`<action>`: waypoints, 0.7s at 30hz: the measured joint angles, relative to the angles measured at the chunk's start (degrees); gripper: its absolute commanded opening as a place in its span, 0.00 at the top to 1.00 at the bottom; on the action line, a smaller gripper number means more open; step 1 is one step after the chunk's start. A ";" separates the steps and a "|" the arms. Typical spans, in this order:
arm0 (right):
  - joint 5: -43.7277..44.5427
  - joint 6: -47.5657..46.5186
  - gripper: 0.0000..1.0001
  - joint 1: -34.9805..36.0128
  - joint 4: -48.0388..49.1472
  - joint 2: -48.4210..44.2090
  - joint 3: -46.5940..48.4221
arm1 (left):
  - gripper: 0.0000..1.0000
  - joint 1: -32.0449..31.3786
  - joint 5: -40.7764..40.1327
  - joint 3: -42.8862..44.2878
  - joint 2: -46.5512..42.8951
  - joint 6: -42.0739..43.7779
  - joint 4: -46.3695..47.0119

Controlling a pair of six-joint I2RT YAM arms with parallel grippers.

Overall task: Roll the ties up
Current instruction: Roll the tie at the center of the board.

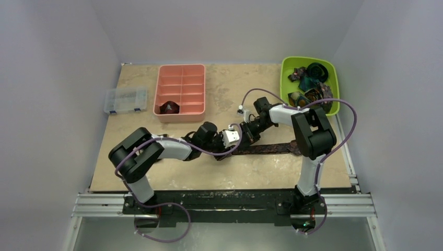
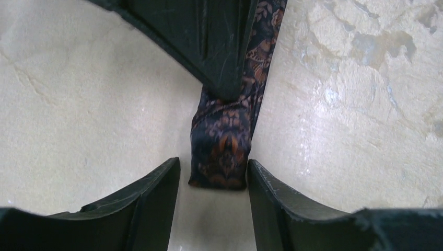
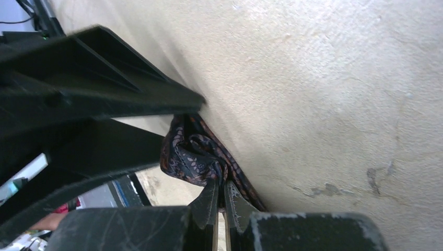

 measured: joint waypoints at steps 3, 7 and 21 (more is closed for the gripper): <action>1.11 -0.42 1.00 -0.04 0.00 0.52 -0.31 | 0.48 0.98 0.59 -1.97 -1.49 -0.04 0.46; 1.36 -0.57 1.00 -0.04 0.00 0.68 -0.31 | 0.48 1.33 1.33 -3.15 -1.99 0.13 1.62; 1.92 0.07 1.00 0.39 -0.44 0.00 0.24 | 0.37 0.33 2.27 -0.52 0.44 0.22 2.34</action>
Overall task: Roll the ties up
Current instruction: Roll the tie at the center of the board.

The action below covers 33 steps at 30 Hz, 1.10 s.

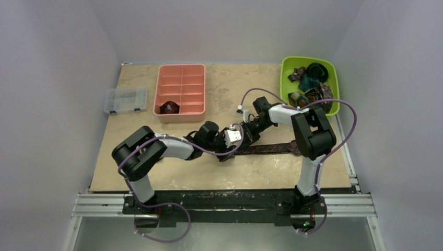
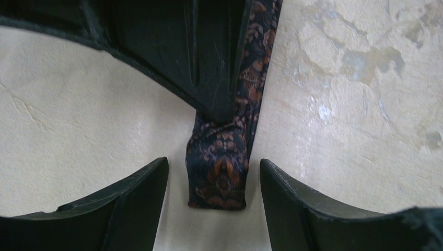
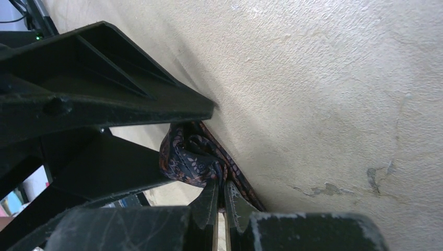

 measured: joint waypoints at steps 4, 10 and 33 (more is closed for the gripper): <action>-0.02 0.17 1.00 0.11 -0.28 0.00 0.44 | 0.41 -0.70 -0.72 2.75 1.64 0.00 0.02; -0.15 1.46 1.00 0.22 -1.64 -0.94 1.29 | 0.58 -1.62 -2.14 4.28 2.36 -0.02 -0.33; 2.32 1.53 1.00 0.33 -1.29 -0.35 -1.33 | 0.37 1.27 1.29 -5.92 -4.39 0.07 1.36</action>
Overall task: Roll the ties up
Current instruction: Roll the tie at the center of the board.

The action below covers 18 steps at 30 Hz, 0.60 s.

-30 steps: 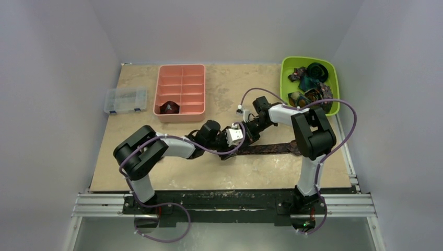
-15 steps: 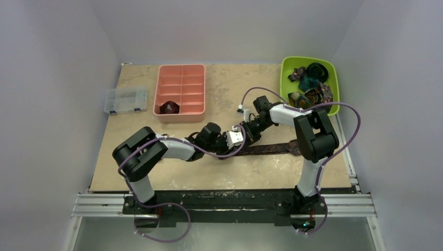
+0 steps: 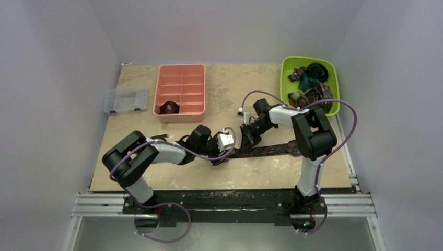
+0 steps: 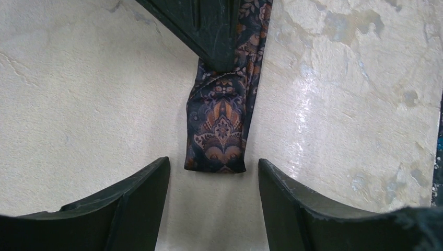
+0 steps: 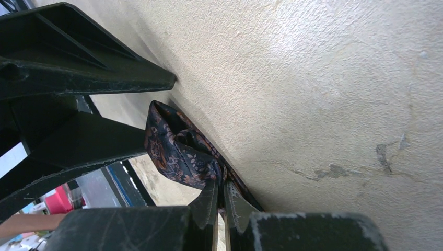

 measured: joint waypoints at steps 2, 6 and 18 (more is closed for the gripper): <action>0.00 0.09 1.00 0.02 -0.07 -0.02 0.09 | 0.35 0.02 0.31 -0.48 -0.55 -0.04 -0.09; 0.28 0.61 1.00 0.37 -0.15 -0.02 0.35 | 0.32 -0.35 0.04 -0.39 -0.68 -0.44 -0.04; 0.55 1.70 1.00 1.53 1.40 1.97 3.91 | 0.49 -2.05 -4.61 6.73 4.26 -1.49 -0.92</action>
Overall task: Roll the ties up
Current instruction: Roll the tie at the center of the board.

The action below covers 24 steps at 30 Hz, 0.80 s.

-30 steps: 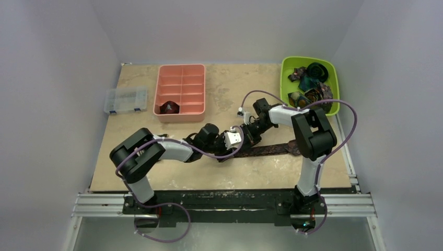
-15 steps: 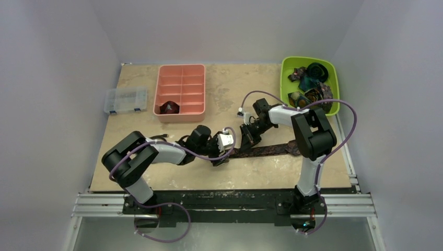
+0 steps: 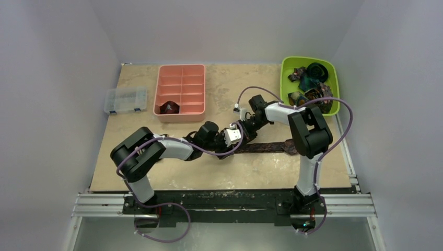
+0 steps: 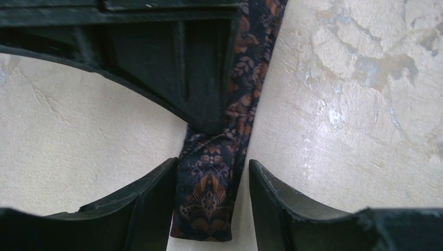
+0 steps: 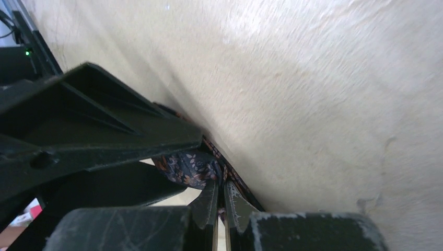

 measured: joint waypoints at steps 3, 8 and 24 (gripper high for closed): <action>0.39 -0.07 1.00 0.02 0.39 0.76 1.88 | 0.40 0.15 -0.02 -0.87 -0.07 0.37 0.42; 0.55 -0.04 1.00 0.09 0.72 0.66 1.88 | 0.48 0.24 0.59 -3.15 -1.38 0.92 0.70; -1.88 1.84 1.00 0.39 -0.09 -5.53 -1.64 | 0.52 0.20 0.42 -3.10 -1.53 1.05 0.17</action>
